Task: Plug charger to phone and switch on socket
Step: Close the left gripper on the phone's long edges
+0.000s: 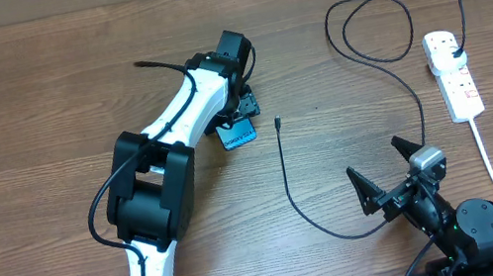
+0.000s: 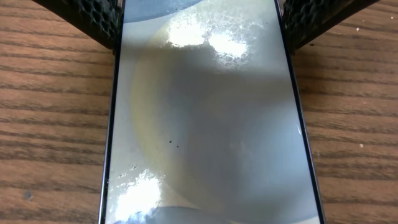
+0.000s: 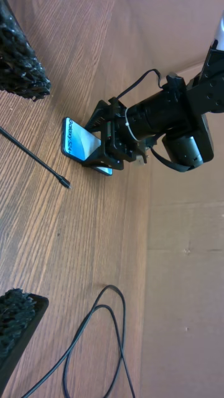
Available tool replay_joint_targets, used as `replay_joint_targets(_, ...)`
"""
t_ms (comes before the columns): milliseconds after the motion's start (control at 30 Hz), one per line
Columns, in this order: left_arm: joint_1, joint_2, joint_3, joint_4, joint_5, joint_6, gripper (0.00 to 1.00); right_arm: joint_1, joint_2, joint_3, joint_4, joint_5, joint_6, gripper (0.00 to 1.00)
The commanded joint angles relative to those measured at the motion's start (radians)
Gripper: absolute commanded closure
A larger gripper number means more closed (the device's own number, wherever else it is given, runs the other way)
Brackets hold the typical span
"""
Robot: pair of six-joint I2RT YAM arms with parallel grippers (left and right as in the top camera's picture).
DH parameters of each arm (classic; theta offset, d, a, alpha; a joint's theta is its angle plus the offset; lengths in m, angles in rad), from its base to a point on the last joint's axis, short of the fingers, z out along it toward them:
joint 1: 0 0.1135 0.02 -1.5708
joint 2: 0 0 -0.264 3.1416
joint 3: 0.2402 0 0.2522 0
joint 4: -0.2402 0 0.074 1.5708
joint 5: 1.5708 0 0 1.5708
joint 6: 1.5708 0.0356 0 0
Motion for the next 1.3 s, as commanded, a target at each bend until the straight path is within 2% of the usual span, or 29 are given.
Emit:
replay_joint_targets(0,-0.005,0.046,0.005,-0.012,0.012,-0.015,0.43,0.006,-0.008,-0.003,0.008,-0.001,0.002,0.0)
replay_joint_targets(200,-0.005,0.044,0.01,-0.02,0.013,-0.015,0.45,0.006,-0.008,-0.003,0.008,-0.001,0.002,0.0)
replay_joint_targets(533,-0.005,0.044,0.138,-0.125,0.012,-0.013,0.5,0.006,-0.008,-0.003,0.008,-0.001,0.002,0.0)
replay_joint_targets(700,-0.005,0.044,0.212,-0.196,0.016,0.012,0.55,0.006,-0.008,-0.003,0.008,-0.001,0.002,0.0)
replay_joint_targets(900,-0.005,0.044,0.306,-0.285,0.016,0.042,0.56,0.006,-0.008,-0.003,0.008,-0.001,0.002,0.0)
replay_joint_targets(1267,-0.005,0.044,0.317,-0.299,0.024,0.053,0.58,0.006,-0.008,-0.003,0.008,-0.001,0.002,0.0)
